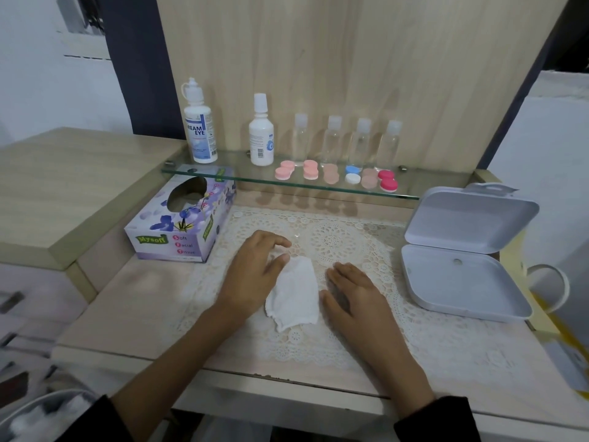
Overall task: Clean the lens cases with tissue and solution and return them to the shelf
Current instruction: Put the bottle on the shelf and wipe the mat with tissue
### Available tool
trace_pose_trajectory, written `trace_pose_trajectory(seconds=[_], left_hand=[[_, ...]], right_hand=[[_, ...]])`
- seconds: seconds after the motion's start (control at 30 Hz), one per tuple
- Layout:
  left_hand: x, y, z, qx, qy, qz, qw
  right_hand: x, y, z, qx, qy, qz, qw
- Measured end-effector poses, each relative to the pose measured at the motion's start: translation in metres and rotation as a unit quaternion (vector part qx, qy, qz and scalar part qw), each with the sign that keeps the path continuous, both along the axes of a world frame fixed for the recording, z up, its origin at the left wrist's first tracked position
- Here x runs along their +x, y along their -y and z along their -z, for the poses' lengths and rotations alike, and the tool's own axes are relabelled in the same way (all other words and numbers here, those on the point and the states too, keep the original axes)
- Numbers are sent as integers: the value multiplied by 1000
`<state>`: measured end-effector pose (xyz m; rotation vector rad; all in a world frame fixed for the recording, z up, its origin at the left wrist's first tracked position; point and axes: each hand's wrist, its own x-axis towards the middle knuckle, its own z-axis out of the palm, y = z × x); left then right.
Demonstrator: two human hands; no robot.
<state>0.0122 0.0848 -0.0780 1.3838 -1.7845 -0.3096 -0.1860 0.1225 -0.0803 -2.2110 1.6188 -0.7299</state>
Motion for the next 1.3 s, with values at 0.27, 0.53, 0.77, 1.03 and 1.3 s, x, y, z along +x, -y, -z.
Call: trace_pose_trajectory(seconds=[0.27,0.53,0.77,1.03,1.3], left_hand=[[46,-48,7,18,123,-34,992],[72,-66,10,100,255,-17,962],[70,-66,13,104,263,-26,959],[72,-64,18,91,289,-26,953],[70,-65,17,83,275,-30,957]], right_hand=[[0,1,1,-12,-1,-5,1000],[5,1,-3,-59,0,-32,998],[49,-3,-11,-15,-58,-104,993],[101,-18,2,39,-158,-88,983],[61,-32,-3,52,-190,-118,973]])
